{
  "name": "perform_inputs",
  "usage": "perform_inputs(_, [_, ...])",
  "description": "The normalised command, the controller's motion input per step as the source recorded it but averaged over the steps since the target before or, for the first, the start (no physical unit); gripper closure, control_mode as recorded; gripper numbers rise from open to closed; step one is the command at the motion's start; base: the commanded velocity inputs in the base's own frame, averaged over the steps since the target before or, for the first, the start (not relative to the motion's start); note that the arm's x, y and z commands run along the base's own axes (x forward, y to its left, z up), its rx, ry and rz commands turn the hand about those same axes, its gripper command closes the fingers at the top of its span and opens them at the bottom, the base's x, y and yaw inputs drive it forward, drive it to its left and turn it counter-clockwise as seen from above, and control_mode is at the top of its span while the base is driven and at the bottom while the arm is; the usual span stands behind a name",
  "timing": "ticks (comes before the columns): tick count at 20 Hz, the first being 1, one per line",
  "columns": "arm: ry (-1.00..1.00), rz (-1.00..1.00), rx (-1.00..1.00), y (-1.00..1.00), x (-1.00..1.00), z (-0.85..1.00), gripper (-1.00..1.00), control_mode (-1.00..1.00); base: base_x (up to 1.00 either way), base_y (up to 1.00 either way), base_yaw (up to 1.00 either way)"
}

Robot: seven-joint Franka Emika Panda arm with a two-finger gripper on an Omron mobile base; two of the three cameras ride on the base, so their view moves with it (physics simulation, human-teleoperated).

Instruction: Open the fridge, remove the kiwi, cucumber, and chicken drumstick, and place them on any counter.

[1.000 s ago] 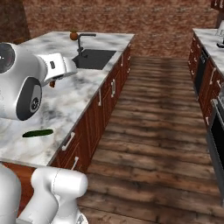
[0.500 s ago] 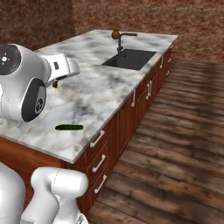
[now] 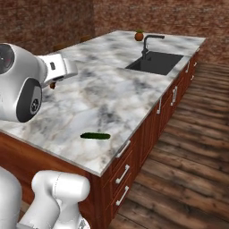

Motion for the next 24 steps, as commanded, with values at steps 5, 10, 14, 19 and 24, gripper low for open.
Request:
perform_inputs(5, [0.00, 0.00, 0.00, 0.00, 0.00, 0.00, 1.00, 1.00, 0.00, 0.00, 0.00])
perform_inputs(10, [0.00, 0.00, 0.00, 0.00, 0.00, 0.00, 1.00, 1.00, 0.00, 0.00, 0.00])
perform_inputs(14, [0.15, 0.00, -0.06, 0.06, 0.20, -0.26, 1.00, -1.00, 0.03, 0.00, 0.00])
perform_inputs(19, [0.43, 0.00, -0.10, 0.22, 0.85, -0.78, 1.00, -1.00, 0.00, 0.00, 0.00])
perform_inputs(24, [0.38, 0.04, -0.01, 0.26, 1.00, -0.87, 1.00, -1.00, 0.00, 0.00, 0.00])
